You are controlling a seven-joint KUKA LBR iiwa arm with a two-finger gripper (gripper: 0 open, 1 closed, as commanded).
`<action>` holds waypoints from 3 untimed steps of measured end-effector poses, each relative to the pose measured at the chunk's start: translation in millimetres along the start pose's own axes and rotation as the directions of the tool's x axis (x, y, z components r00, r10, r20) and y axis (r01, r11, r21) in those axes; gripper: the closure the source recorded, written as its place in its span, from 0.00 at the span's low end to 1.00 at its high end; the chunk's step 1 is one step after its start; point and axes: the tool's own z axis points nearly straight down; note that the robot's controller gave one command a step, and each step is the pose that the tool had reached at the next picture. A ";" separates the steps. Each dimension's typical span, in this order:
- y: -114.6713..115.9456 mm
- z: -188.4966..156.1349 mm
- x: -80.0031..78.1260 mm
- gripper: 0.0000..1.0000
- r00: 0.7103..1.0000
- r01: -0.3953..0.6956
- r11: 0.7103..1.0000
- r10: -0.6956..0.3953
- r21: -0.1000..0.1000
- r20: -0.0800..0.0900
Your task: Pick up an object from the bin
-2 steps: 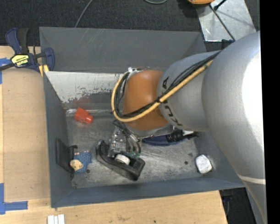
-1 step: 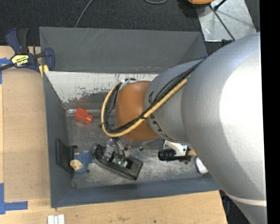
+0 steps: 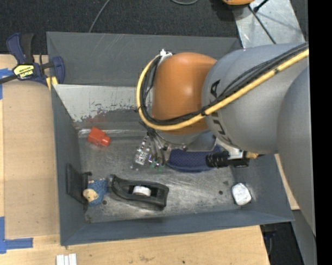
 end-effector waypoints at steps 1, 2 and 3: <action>0.9 91.4 -0.5 1.00 0.996 -0.091 0.996 0.091 0.013 -0.011; 2.2 87.0 -1.7 0.00 0.996 -0.090 0.996 0.090 0.007 -0.006; -1.9 120.2 6.5 0.00 0.996 0.086 0.996 -0.086 0.004 -0.005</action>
Offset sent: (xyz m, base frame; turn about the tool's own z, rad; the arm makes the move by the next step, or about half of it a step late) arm 0.0031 0.0016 -0.0869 0.0924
